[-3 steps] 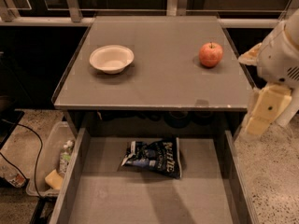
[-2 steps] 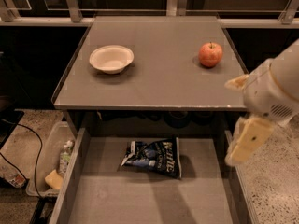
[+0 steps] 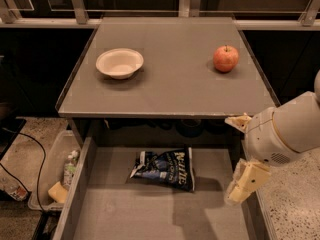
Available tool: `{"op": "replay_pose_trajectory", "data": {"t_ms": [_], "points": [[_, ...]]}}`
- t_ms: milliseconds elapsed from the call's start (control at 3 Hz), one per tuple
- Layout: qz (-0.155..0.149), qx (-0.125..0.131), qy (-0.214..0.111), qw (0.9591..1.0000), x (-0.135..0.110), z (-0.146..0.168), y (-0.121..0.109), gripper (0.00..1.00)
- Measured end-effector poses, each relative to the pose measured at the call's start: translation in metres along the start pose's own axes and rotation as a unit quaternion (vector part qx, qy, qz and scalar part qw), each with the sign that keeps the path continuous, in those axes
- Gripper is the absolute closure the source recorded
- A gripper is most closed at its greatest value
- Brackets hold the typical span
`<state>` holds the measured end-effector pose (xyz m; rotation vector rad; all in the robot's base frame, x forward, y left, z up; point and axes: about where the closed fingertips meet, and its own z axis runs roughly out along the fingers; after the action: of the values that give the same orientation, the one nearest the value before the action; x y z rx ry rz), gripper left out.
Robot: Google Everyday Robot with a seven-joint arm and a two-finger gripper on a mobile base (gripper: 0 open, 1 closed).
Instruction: Pick blue chip bag from top drawer and place on counter
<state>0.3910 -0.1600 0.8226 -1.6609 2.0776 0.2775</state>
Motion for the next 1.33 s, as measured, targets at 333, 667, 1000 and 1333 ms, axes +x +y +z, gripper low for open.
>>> {"op": "replay_pose_trajectory", "data": {"t_ms": [333,667,1000,1333], "points": [[0.016,0.001,-0.004,0.9999,0.010,0.035,0.009,0.00],[0.036,0.023,-0.029,0.9987,0.028,0.081,0.009,0.00],[0.053,0.051,-0.072,0.9946,0.042,0.116,0.001,0.00],[0.069,0.055,-0.107,0.9903,0.049,0.149,-0.008,0.00]]}}
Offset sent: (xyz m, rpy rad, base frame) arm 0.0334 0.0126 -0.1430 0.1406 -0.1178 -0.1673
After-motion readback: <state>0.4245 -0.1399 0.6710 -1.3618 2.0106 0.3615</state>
